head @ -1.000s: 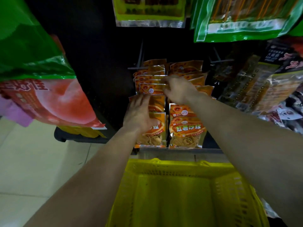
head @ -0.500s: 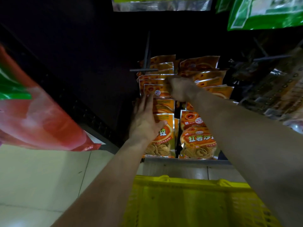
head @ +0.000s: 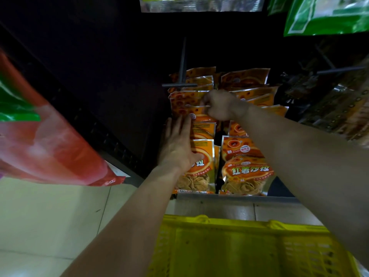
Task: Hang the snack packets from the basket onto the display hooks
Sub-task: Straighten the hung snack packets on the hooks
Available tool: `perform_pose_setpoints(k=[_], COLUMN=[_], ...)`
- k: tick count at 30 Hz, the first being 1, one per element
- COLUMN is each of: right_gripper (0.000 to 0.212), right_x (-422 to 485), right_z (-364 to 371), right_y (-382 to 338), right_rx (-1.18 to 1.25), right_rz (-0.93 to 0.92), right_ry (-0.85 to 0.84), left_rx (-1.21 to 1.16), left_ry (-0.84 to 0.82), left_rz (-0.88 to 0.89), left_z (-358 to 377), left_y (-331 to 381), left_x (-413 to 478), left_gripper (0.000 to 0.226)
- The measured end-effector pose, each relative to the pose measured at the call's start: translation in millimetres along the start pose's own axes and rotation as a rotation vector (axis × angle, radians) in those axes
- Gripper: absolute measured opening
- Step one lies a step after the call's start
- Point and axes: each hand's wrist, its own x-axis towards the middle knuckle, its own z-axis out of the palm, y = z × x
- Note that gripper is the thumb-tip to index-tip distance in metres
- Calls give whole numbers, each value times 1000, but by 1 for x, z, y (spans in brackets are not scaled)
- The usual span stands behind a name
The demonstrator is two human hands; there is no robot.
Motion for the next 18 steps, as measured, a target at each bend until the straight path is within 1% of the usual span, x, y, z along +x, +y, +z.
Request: perform_pose_setpoints(k=[3, 6, 9, 12, 14, 16, 18], right_gripper=[26, 22, 23, 25, 25, 28, 34], right_x=[-3, -5, -7, -13, -19, -24, -28], right_z=[-3, -6, -6, -8, -10, -10, -10], right_y=[-1, -4, -8, -11, -13, -13, -15], right_rx=[49, 129, 122, 122, 126, 125, 105], right_rz=[-36, -40, -35, -39, -25, -14, -16], right_ry=[75, 130, 75, 82, 76, 29, -11], left_rx=[63, 122, 140, 150, 127, 90, 47], left_ry=[-10, 62, 100, 100, 105, 102, 114], left_rz=[30, 77, 69, 79, 82, 83, 86], left_z=[2, 8, 9, 5, -2, -11, -20], left_y=[-3, -5, -4, -4, -3, -1, 4], left_x=[-4, -13, -18, -23, -30, -39, -52], left_gripper=[134, 129, 124, 118, 114, 108, 101])
